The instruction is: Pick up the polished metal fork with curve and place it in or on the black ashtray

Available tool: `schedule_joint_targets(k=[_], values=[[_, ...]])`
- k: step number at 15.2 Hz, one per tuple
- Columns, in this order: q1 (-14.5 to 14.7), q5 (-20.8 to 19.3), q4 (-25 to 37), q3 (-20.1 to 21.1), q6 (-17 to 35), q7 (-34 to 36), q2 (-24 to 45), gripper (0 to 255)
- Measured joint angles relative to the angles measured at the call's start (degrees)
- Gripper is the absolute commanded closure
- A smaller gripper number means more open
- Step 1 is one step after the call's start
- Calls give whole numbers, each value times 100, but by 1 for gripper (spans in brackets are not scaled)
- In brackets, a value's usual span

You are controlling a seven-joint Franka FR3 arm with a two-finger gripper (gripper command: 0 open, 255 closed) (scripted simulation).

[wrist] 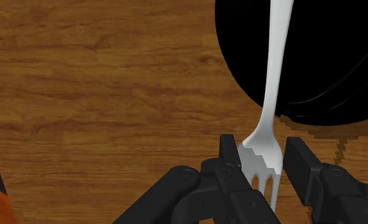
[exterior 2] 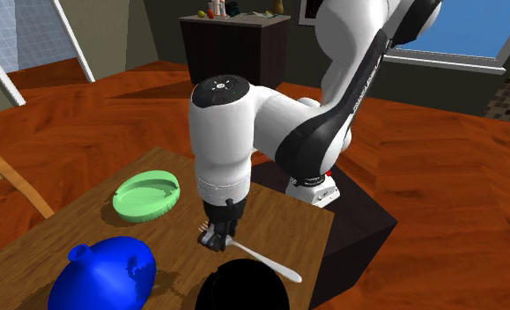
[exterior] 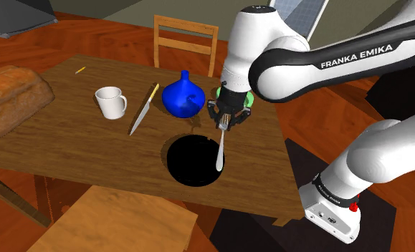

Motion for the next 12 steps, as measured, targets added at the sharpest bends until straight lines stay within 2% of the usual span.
schedule_joint_targets(k=[3, 7, 12], values=[[-27, -154, 440, 415, -28, 539, 406, 255], [-147, -601, 1039, 989, 28, 1329, 1136, 255], [-228, -927, 996, 1196, 408, 1673, 1568, 255]])
